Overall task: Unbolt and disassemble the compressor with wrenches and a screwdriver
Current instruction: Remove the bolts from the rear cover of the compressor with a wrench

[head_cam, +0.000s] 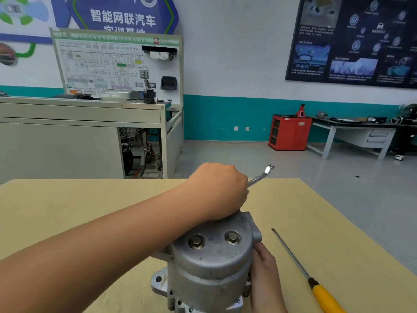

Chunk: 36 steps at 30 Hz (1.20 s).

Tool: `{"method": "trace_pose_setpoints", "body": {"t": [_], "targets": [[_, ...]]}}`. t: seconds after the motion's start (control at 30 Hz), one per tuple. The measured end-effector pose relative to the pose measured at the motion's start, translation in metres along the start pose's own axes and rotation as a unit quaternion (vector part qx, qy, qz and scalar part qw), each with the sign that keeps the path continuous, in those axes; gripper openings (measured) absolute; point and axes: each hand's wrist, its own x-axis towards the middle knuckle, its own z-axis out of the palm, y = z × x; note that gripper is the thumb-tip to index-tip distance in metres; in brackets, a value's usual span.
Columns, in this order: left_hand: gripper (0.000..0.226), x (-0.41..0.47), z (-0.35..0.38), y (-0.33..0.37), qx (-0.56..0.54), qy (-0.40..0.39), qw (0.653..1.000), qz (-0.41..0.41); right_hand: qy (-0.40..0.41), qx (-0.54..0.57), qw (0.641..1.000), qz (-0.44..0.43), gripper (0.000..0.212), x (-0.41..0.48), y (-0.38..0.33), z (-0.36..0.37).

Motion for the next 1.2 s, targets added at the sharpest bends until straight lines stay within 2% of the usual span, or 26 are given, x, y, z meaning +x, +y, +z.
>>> {"method": "trace_pose_setpoints", "body": {"t": [0.13, 0.23, 0.3, 0.4, 0.43, 0.53, 0.6, 0.67, 0.77, 0.8, 0.87, 0.9, 1.0, 1.1, 1.2], "targets": [[0.028, -0.003, 0.003, -0.003, -0.043, 0.013, 0.999, -0.001, 0.008, -0.003, 1.000, -0.009, 0.052, -0.001, -0.003, 0.001], [0.033, -0.004, 0.008, -0.006, -0.069, 0.027, 0.997, -0.002, -0.015, 0.009, 1.000, -0.006, 0.048, -0.003, -0.006, -0.001], [0.034, -0.005, 0.009, -0.008, -0.096, 0.032, 0.995, 0.003, -0.025, 0.013, 0.999, -0.019, 0.039, -0.001, -0.012, -0.006], [0.032, -0.007, 0.008, -0.012, -0.146, 0.038, 0.988, 0.025, 0.025, 0.034, 0.995, -0.091, 0.018, 0.012, -0.034, -0.019], [0.031, -0.008, 0.008, -0.013, -0.157, 0.039, 0.986, 0.033, 0.016, 0.062, 0.992, -0.112, 0.019, 0.017, -0.046, -0.023], [0.028, -0.007, 0.006, -0.014, -0.175, 0.037, 0.983, 0.052, -0.090, 0.137, 0.980, -0.110, 0.045, 0.031, -0.082, -0.026], [0.034, -0.007, 0.006, -0.015, -0.197, 0.037, 0.978, 0.056, -0.118, 0.167, 0.975, -0.090, 0.032, 0.035, -0.097, -0.020], [0.043, -0.010, 0.005, -0.020, -0.258, 0.019, 0.965, 0.042, -0.092, 0.186, 0.975, -0.075, 0.019, 0.036, -0.103, -0.016], [0.047, -0.022, 0.005, -0.036, -0.387, -0.043, 0.921, 0.001, -0.054, 0.229, 0.970, -0.066, 0.024, 0.037, -0.106, -0.016], [0.039, -0.026, 0.005, -0.042, -0.409, -0.065, 0.910, 0.002, -0.047, 0.252, 0.965, -0.061, 0.024, 0.038, -0.107, -0.018], [0.009, -0.032, 0.006, -0.051, -0.418, -0.104, 0.902, 0.016, -0.036, 0.305, 0.950, -0.050, 0.024, 0.038, -0.107, -0.021], [0.005, -0.034, 0.007, -0.053, -0.415, -0.112, 0.903, 0.022, -0.029, 0.323, 0.945, -0.047, 0.024, 0.038, -0.107, -0.022], [0.020, -0.032, 0.011, -0.050, -0.409, -0.096, 0.907, 0.028, -0.017, 0.329, 0.943, -0.052, 0.025, 0.036, -0.105, -0.023], [0.016, -0.030, 0.013, -0.047, -0.406, -0.076, 0.910, 0.033, -0.017, 0.325, 0.944, -0.054, 0.026, 0.033, -0.101, -0.024], [0.015, -0.030, 0.013, -0.049, -0.436, -0.049, 0.898, 0.022, -0.011, 0.320, 0.945, -0.058, 0.026, 0.031, -0.099, -0.025]]}}
